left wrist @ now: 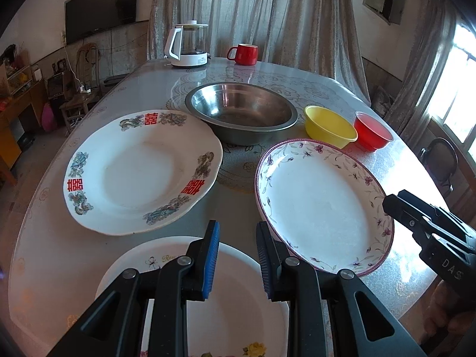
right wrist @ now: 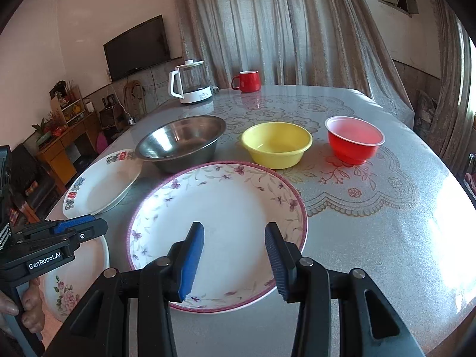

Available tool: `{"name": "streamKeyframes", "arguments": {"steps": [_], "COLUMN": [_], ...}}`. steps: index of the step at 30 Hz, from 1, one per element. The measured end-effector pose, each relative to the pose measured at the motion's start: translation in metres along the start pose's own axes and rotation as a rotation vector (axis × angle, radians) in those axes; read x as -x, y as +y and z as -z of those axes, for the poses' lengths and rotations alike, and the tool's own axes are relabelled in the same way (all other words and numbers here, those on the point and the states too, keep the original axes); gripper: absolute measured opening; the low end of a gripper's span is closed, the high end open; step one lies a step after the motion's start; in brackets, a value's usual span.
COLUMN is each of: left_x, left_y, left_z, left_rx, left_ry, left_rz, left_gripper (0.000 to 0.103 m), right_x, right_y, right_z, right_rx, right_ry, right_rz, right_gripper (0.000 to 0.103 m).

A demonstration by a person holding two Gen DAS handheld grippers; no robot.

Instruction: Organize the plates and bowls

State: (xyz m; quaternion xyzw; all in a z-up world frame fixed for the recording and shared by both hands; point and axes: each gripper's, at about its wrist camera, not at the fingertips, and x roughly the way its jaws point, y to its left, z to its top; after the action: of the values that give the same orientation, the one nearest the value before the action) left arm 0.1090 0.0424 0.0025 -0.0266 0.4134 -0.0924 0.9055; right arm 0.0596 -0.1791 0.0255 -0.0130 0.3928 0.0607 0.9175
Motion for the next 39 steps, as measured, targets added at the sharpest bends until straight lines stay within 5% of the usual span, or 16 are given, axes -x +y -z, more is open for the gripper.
{"name": "streamKeyframes", "arguments": {"steps": [20,39], "left_x": [0.021,0.033], "left_y": [0.051,0.124], "left_z": [0.013,0.021], "left_rx": [0.13,0.272], "left_ry": [-0.046,-0.077], "left_rz": [-0.053,-0.134], "left_gripper": [0.026,0.028], "right_x": [-0.022,-0.055], "right_y": [0.077,0.11], "right_z": [-0.005,-0.021], "right_rx": [0.064,0.053], "right_ry": [0.12,0.188], "right_rz": [-0.29,-0.417], "right_gripper": [0.043,0.043]}}
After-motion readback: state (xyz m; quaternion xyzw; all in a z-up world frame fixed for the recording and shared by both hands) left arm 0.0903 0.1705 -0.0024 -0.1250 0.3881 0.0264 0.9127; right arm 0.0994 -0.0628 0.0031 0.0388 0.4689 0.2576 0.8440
